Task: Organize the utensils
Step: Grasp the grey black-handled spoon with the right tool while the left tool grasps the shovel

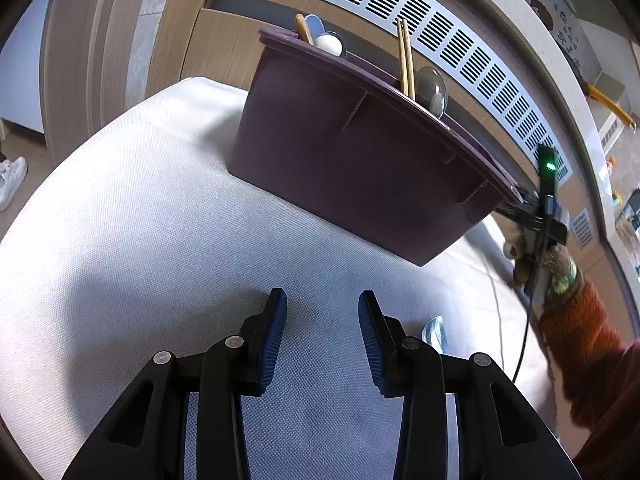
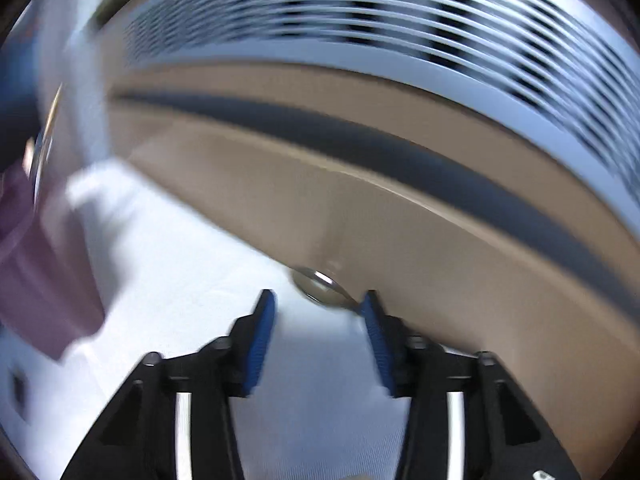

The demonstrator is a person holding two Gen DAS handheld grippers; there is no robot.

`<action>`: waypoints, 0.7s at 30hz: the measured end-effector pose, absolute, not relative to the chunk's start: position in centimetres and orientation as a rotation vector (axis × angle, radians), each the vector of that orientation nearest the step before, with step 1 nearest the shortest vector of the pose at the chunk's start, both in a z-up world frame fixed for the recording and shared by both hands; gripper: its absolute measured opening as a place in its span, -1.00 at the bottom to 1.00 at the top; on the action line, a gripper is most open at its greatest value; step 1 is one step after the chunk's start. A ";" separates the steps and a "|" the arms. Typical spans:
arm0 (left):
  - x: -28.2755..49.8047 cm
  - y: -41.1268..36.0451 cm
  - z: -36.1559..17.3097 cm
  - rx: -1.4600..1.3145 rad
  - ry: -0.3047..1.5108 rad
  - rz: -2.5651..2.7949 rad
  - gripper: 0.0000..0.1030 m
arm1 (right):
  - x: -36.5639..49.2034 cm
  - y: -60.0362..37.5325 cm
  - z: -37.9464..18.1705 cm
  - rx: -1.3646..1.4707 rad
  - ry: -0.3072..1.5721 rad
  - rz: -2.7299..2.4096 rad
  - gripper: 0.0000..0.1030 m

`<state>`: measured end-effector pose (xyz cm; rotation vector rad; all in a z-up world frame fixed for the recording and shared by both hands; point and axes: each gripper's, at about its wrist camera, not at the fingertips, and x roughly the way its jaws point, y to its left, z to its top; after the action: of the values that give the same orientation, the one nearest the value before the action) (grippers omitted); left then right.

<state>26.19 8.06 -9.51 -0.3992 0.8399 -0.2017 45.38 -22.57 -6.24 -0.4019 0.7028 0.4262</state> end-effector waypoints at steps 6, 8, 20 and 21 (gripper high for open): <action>25.9 7.0 -8.9 -0.348 0.892 -0.198 -0.21 | 47.5 -18.7 -9.7 -0.694 0.727 0.408 -0.65; 26.0 6.7 -8.7 -0.372 0.920 -0.212 -0.19 | 47.7 -18.1 -9.8 -0.717 0.742 0.395 -0.88; 25.4 0.3 -8.1 -0.342 1.000 -0.328 -0.09 | 31.7 -21.2 -5.5 -0.375 0.886 0.470 -0.80; 25.1 -0.8 -7.9 -0.308 1.000 -0.323 -0.09 | 30.4 -21.6 -5.4 -0.336 0.893 0.492 -0.77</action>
<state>25.05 -0.79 -7.92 -0.3077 0.9997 -0.3226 30.35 -21.56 -5.37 -0.3365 0.8928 0.4919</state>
